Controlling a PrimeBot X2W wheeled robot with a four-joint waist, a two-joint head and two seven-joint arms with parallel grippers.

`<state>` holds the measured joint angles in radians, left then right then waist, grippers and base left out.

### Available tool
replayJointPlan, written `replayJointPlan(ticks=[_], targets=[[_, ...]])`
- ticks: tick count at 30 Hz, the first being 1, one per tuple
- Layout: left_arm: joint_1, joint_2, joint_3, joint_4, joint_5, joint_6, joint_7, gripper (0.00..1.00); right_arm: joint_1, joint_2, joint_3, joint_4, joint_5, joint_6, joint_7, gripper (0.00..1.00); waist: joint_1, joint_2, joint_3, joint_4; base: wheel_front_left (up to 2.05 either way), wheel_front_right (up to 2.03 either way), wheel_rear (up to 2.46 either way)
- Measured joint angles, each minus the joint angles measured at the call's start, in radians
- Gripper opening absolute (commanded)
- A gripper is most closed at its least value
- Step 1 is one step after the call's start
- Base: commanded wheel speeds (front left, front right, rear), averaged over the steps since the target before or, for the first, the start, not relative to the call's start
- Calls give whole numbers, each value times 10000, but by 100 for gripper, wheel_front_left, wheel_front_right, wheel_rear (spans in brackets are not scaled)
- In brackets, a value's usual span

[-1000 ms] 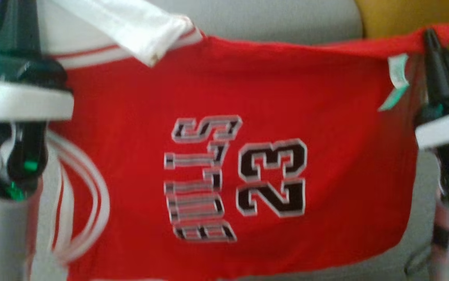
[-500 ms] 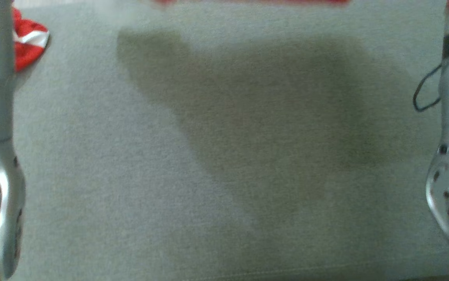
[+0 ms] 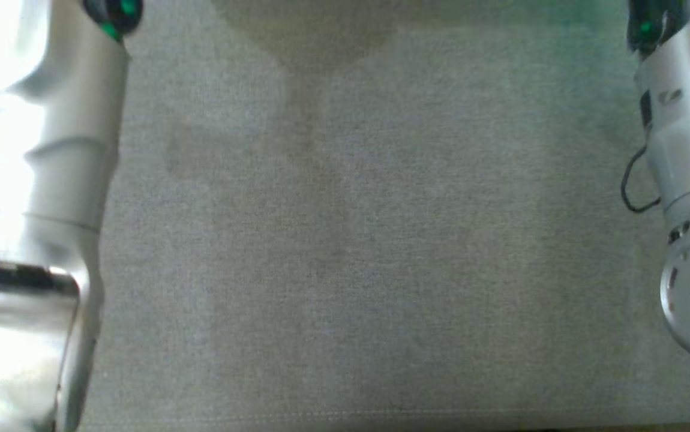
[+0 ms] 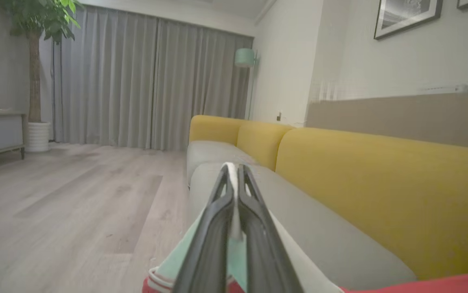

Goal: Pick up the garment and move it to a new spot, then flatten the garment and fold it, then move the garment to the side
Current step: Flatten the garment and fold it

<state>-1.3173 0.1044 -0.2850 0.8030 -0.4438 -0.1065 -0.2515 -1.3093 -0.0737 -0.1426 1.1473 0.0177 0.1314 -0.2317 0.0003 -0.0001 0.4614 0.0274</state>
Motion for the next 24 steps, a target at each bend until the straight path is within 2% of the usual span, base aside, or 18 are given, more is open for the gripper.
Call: replayJointPlan(ticks=[5, 10, 13, 19, 24], targets=[[1249, -144, -42, -408, -291, -180, -25, 0, 424, -13, 25, 330, 387, 0, -163, 0, 1, 0, 502, 212, 0, 0, 0], [2761, -71, -19, -1551, -640, -182, -54, 0, 1214, -15, 351, -29, 1053, 0, -165, 0, -5, 1, 302, 268, 0, 0, 0], [3831, 115, -29, -2416, -1051, -184, -54, 0, 1850, -21, 729, -571, 1383, 0, -165, 0, -4, 0, 19, 204, 0, 0, 0], [6534, 940, -36, -4000, -1231, -255, -52, 0, 3578, -6, 1350, -1615, 2364, 0, -192, 0, -5, 1, -871, 17, 0, 0, 0], [8673, 1066, -176, -4617, -1244, -255, -52, 0, 5419, 15, 1381, -2382, 2940, 0, -192, 0, -6, 1, -1881, -47, 0, 0, 0]])
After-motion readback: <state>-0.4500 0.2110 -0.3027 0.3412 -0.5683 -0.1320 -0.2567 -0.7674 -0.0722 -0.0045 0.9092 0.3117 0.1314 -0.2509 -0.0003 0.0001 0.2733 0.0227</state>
